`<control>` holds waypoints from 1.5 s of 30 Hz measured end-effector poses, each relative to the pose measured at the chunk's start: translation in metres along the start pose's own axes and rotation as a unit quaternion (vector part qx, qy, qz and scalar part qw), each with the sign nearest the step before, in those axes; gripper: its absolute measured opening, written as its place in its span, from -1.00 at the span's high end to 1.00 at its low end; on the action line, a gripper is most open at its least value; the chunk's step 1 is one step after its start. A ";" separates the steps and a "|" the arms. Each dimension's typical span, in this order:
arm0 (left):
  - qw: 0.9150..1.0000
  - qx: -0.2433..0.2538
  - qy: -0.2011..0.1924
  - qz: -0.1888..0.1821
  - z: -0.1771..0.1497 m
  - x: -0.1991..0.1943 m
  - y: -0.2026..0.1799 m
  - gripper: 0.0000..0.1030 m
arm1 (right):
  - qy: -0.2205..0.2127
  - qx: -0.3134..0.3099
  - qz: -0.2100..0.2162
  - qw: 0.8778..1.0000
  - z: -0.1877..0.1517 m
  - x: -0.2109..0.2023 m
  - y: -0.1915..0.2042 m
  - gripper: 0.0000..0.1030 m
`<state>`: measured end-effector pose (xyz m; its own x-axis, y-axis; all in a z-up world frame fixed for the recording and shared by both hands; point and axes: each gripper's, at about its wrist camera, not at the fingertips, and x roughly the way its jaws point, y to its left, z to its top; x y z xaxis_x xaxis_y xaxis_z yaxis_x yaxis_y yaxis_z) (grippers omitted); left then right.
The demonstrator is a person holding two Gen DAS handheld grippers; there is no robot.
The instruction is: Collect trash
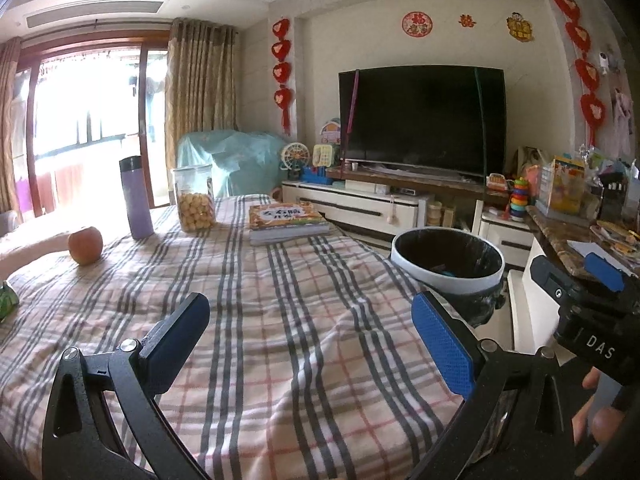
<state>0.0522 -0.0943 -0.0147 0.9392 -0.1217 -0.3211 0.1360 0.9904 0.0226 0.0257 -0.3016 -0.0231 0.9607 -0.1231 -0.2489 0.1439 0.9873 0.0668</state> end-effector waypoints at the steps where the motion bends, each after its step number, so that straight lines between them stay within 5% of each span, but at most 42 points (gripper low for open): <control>1: 1.000 0.001 -0.001 0.001 -0.001 -0.001 0.000 -1.00 | -0.003 -0.001 -0.002 1.000 -0.001 -0.001 0.001 -1.00; 45: 1.000 -0.001 0.003 0.004 -0.009 -0.004 0.000 -1.00 | -0.001 0.010 0.016 1.000 -0.013 0.003 0.000 -1.00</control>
<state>0.0456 -0.0932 -0.0219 0.9386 -0.1127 -0.3260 0.1276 0.9915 0.0244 0.0253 -0.3007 -0.0366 0.9651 -0.0918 -0.2453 0.1182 0.9885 0.0948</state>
